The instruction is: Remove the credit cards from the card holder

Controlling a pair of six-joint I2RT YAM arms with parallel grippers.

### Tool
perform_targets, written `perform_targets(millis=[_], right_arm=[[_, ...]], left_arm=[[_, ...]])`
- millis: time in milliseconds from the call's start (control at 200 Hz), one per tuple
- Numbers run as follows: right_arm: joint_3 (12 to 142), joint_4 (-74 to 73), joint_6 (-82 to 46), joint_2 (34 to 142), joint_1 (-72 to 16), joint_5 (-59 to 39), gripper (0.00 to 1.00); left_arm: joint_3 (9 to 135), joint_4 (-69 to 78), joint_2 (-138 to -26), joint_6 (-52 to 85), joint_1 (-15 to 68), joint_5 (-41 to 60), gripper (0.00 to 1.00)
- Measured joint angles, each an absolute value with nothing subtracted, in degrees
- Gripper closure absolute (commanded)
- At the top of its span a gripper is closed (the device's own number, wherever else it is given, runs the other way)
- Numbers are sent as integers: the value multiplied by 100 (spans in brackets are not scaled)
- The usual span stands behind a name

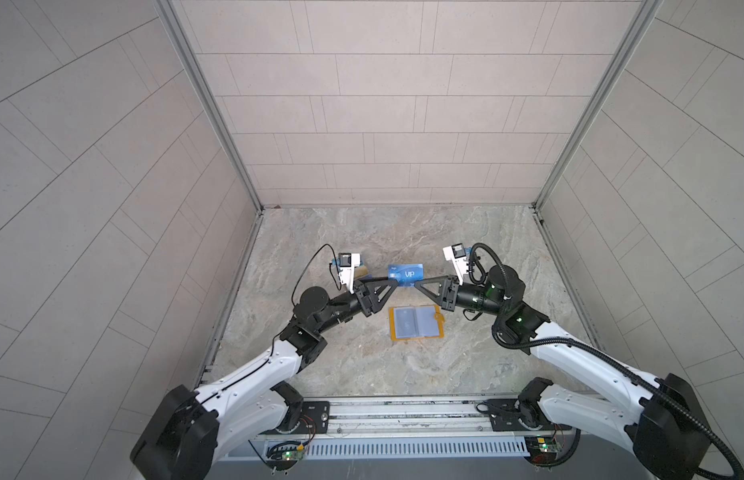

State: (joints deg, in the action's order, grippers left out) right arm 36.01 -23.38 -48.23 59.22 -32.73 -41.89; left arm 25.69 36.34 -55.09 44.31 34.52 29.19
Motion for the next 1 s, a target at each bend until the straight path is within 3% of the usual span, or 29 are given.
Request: perform_targets(millis=[235, 466, 726, 1001], right_arm=[[4077, -845, -3815, 5782, -3352, -4213, 100], [4615, 683, -2569, 5789, -3638, -4641, 100], [5006, 1549, -1634, 5966, -4053, -5129, 100], [5116, 1831, -1249, 6178, -4086, -5301, 100]], left_arm=[[3844, 242, -4842, 2423, 3450, 2276, 33], [4663, -1750, -4818, 956, 3450, 2856, 33], [5367, -2971, -5282, -158, 3450, 4254, 47], [5443, -3450, -5496, -650, 3450, 5037, 60]])
